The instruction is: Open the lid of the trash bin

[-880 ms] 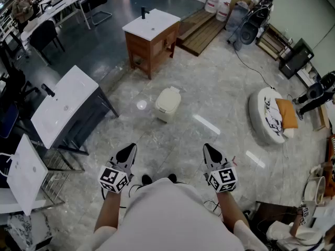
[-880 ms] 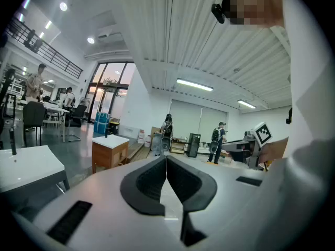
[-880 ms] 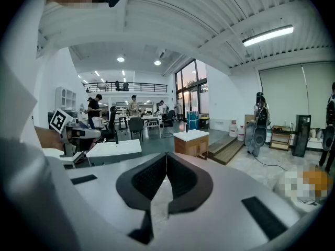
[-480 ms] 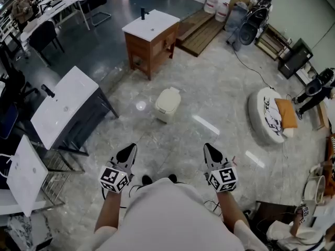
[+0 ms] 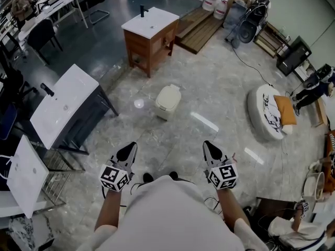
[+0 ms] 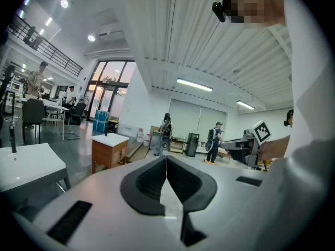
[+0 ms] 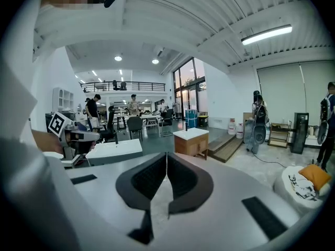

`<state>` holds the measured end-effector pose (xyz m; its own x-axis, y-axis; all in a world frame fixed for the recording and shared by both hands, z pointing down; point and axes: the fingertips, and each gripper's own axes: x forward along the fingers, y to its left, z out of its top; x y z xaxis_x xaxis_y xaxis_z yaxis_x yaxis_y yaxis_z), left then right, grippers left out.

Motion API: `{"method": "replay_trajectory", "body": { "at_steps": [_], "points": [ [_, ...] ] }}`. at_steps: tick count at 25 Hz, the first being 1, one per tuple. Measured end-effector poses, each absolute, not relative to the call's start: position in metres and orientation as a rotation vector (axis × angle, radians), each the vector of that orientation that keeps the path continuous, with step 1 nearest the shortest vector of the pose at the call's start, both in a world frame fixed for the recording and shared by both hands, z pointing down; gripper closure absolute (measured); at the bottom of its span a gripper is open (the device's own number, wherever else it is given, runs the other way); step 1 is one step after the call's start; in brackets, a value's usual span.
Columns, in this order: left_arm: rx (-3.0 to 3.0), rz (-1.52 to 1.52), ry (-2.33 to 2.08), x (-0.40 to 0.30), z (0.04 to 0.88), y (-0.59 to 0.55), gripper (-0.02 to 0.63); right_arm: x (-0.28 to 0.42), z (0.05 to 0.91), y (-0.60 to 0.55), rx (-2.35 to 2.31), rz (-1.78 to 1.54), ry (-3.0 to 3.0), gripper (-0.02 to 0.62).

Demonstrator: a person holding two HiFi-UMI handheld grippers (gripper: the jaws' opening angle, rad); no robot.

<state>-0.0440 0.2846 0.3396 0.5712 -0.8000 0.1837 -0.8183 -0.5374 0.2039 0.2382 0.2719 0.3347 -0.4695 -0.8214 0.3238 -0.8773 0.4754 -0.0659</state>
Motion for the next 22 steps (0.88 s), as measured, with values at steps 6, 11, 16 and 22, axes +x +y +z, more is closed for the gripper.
{"method": "replay_trajectory", "body": {
  "at_steps": [6,11,16,22],
  "points": [
    [2.549,0.101,-1.320,-0.059,0.341,0.289,0.588,0.220,0.337,0.277,1.465,0.330,-2.463,0.565],
    [2.555,0.107,-1.304,-0.072,0.342,0.288,0.588,0.203,0.339,0.279,1.451,0.324,-2.462,0.565],
    [2.562,0.104,-1.303,-0.086,0.343,0.289,0.588,0.187,0.340,0.284,1.444,0.304,-2.454,0.565],
    [2.541,0.099,-1.319,-0.095,0.342,0.286,0.588,0.183,0.341,0.281,1.434,0.314,-2.437,0.565]
  ]
}}
